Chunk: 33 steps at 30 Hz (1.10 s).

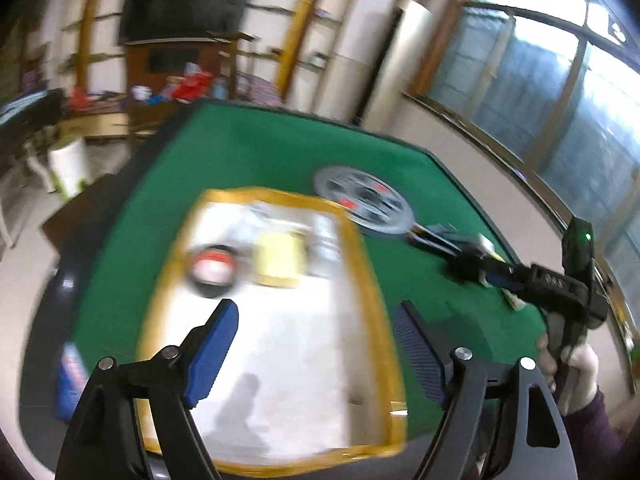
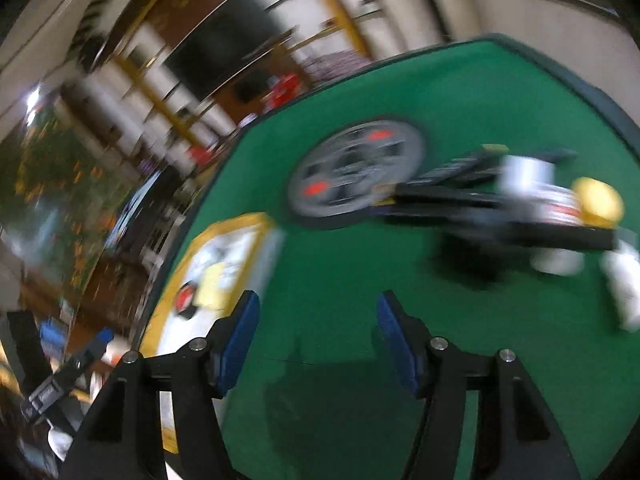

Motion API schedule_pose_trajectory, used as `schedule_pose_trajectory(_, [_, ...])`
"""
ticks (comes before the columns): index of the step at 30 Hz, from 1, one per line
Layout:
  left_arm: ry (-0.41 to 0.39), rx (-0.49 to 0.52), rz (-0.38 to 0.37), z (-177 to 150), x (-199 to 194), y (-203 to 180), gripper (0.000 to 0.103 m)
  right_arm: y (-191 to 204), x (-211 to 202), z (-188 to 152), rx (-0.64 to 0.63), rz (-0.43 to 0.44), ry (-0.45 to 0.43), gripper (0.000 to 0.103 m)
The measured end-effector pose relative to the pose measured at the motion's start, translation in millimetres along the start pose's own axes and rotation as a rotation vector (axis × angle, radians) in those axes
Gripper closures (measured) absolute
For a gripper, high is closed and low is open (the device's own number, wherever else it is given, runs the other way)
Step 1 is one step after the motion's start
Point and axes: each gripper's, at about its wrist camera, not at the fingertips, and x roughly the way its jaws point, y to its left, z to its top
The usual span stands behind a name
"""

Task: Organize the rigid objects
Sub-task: 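Grasp the black fan-shaped plastic cover with the left tool while the right tool reaches for a black marker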

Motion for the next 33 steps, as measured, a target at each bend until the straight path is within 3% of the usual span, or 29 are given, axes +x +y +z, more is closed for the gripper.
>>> schedule_pose_trajectory(4, [0.095,0.028,-0.098,-4.2,31.0,-47.0,0.019,-63.3,-42.0,0.9,0.099,-0.080,-0.085,0.042])
schedule_pose_trajectory(9, [0.214,0.009,-0.183,-22.0,75.2,-99.4,0.019,-81.7,-56.0,15.3,0.088,-0.070,-0.121,0.042])
schedule_pose_trajectory(13, [0.240,0.040,-0.155,-32.7,81.0,-118.6,0.019,-68.2,-29.1,42.4,0.035,0.014,-0.083,0.042])
schedule_pose_trajectory(20, [0.199,0.035,-0.080,-27.8,62.4,-109.2,0.019,-66.3,30.0,62.6,0.007,0.052,0.004,0.042])
schedule_pose_trajectory(26, [0.197,0.060,-0.074,-24.4,66.7,-113.6,0.019,-51.7,40.8,20.5,-0.001,0.349,0.213,0.042])
schedule_pose_trajectory(30, [0.237,0.081,-0.076,-26.9,82.4,-125.0,0.019,-60.3,7.2,16.1,-0.006,0.333,0.084,0.042])
schedule_pose_trajectory(33, [0.252,0.127,-0.047,-28.3,92.5,-139.1,0.019,-78.8,-18.9,21.4,0.009,0.229,-0.078,0.035])
